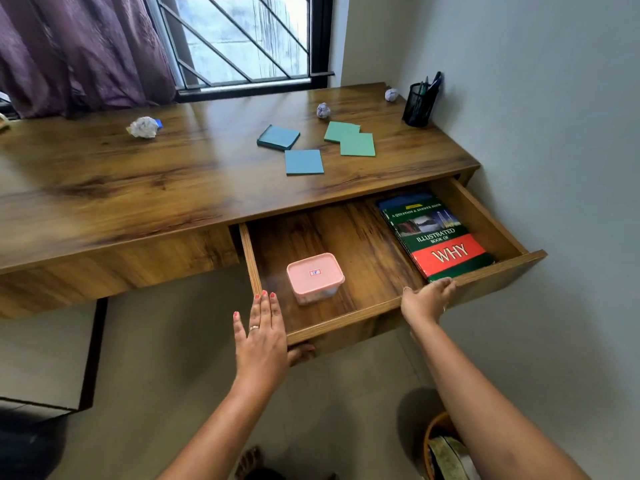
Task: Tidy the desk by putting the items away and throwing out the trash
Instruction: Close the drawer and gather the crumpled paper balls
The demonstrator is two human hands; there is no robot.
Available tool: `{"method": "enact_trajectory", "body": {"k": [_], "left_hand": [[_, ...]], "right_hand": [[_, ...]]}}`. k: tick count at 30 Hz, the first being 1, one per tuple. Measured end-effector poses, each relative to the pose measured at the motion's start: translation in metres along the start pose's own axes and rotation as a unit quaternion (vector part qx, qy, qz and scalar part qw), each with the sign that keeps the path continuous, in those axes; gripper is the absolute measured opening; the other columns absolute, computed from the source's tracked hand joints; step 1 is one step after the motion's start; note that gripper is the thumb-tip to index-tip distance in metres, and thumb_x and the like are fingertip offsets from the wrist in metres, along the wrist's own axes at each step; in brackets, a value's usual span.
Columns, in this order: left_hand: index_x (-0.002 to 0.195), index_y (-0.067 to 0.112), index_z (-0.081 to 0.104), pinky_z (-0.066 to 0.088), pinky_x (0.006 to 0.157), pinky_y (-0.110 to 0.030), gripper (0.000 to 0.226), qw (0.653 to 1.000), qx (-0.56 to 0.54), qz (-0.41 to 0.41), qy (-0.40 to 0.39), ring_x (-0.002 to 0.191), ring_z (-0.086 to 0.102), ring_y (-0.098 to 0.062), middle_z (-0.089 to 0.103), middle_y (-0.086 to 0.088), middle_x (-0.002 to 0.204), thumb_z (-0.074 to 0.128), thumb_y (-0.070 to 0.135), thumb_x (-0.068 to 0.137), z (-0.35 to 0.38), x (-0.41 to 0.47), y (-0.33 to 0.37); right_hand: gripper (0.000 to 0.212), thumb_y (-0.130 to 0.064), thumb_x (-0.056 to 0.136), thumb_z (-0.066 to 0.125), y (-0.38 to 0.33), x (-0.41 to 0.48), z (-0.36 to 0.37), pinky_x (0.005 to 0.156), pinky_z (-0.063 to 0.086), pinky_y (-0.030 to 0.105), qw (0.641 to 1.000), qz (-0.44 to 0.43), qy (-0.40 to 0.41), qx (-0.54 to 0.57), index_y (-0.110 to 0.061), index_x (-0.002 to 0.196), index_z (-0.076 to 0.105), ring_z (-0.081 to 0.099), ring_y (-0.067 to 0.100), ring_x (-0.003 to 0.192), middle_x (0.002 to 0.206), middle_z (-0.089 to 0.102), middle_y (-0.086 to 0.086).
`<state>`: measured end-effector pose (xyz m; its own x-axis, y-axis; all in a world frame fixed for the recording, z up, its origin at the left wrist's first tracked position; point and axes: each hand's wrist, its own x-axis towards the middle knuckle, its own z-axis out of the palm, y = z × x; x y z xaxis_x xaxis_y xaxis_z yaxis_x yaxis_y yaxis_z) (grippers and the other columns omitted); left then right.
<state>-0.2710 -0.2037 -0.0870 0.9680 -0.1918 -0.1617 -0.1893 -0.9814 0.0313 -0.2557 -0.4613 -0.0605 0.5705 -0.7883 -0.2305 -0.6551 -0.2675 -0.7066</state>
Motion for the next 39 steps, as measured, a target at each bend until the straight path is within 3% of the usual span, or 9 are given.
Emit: {"method": "enact_trajectory", "body": {"k": [4, 7, 11, 14, 16, 21, 31, 36, 39], "left_hand": [[0.148, 0.002, -0.008, 0.002, 0.116, -0.053, 0.113, 1.0, 0.005, 0.008, 0.007, 0.147, -0.004, -0.026, -0.003, -0.013, 0.159, 0.032, 0.079, 0.075, -0.005, -0.002, 0.001], [0.148, 0.003, -0.013, 0.0, 0.116, -0.053, 0.111, 1.0, 0.0, 0.006, -0.003, 0.147, -0.009, -0.025, -0.008, -0.012, 0.159, 0.032, 0.077, 0.078, -0.008, 0.004, 0.0], [0.148, 0.005, -0.014, 0.002, 0.116, -0.055, 0.112, 1.0, -0.013, 0.008, -0.002, 0.147, -0.009, -0.025, -0.008, -0.012, 0.159, 0.032, 0.078, 0.077, -0.011, 0.017, -0.006], [0.148, 0.008, -0.015, 0.002, 0.117, -0.055, 0.111, 1.0, -0.024, 0.005, -0.007, 0.147, -0.01, -0.025, -0.009, -0.011, 0.159, 0.034, 0.077, 0.077, -0.015, 0.03, -0.01], [0.147, 0.01, -0.018, 0.001, 0.116, -0.056, 0.111, 1.0, -0.019, 0.0, -0.01, 0.146, -0.012, -0.025, -0.011, -0.012, 0.158, 0.034, 0.078, 0.077, -0.018, 0.039, -0.011], [0.137, 0.013, -0.032, -0.006, 0.111, -0.061, 0.111, 1.0, 0.006, -0.025, -0.018, 0.143, -0.023, -0.027, -0.023, -0.014, 0.155, 0.032, 0.08, 0.076, -0.026, 0.064, -0.015], [0.139, 0.013, -0.033, -0.032, 0.093, -0.057, 0.113, 0.999, 0.032, -0.026, -0.001, 0.127, -0.047, -0.025, -0.039, -0.011, 0.148, 0.031, 0.081, 0.075, -0.036, 0.133, -0.035], [0.134, 0.016, -0.042, -0.043, 0.085, -0.056, 0.109, 0.998, 0.065, -0.01, 0.022, 0.117, -0.055, -0.024, -0.051, -0.007, 0.137, 0.023, 0.081, 0.076, -0.043, 0.171, -0.046], [0.134, 0.016, -0.043, -0.041, 0.089, -0.056, 0.107, 0.996, 0.076, -0.001, 0.053, 0.125, -0.051, -0.026, -0.041, -0.007, 0.147, 0.024, 0.079, 0.079, -0.046, 0.19, -0.051]], "right_hand": [[0.081, -0.021, 0.096, 0.053, 0.005, 0.005, -0.002, 0.117, 0.007, 0.035, 0.994, -0.044, -0.062, -0.074, 0.006, 0.148, -0.002, -0.006, 0.034, 0.147, 0.156, -0.015, 0.024], [0.083, -0.038, 0.095, 0.05, 0.012, 0.009, -0.009, 0.117, 0.011, 0.041, 0.98, -0.096, -0.107, -0.136, 0.0, 0.151, 0.001, -0.007, 0.036, 0.146, 0.156, -0.016, 0.024], [0.098, -0.051, 0.086, 0.057, 0.012, 0.023, -0.026, 0.115, 0.019, 0.048, 0.94, -0.154, -0.176, -0.248, -0.011, 0.152, -0.003, 0.003, 0.04, 0.145, 0.156, -0.016, 0.021], [0.104, -0.05, 0.084, 0.061, 0.006, 0.031, -0.034, 0.111, 0.03, 0.048, 0.883, -0.198, -0.209, -0.371, -0.016, 0.151, -0.01, 0.019, 0.039, 0.143, 0.157, -0.017, 0.02], [0.106, -0.048, 0.084, 0.063, -0.005, 0.037, -0.035, 0.108, 0.035, 0.045, 0.87, -0.2, -0.216, -0.397, -0.016, 0.15, -0.014, 0.027, 0.037, 0.141, 0.157, -0.015, 0.019], [0.113, -0.043, 0.082, 0.068, -0.033, 0.054, -0.025, 0.103, 0.043, 0.039, 0.842, -0.214, -0.202, -0.452, -0.013, 0.15, -0.016, 0.036, 0.031, 0.138, 0.159, -0.007, 0.018], [0.104, -0.03, 0.087, 0.066, -0.063, 0.09, 0.016, 0.096, 0.048, 0.033, 0.831, -0.237, -0.19, -0.467, -0.013, 0.15, -0.016, 0.046, 0.027, 0.129, 0.158, -0.019, 0.012], [0.097, -0.027, 0.087, 0.066, -0.101, 0.109, 0.041, 0.103, 0.04, 0.043, 0.783, -0.306, -0.071, -0.537, -0.014, 0.152, -0.005, 0.025, 0.03, 0.142, 0.158, 0.013, 0.012], [0.096, -0.018, 0.086, 0.066, -0.124, 0.122, 0.058, 0.105, 0.039, 0.045, 0.746, -0.39, -0.021, -0.539, -0.012, 0.151, -0.004, 0.02, 0.029, 0.142, 0.16, 0.004, 0.012]]}}
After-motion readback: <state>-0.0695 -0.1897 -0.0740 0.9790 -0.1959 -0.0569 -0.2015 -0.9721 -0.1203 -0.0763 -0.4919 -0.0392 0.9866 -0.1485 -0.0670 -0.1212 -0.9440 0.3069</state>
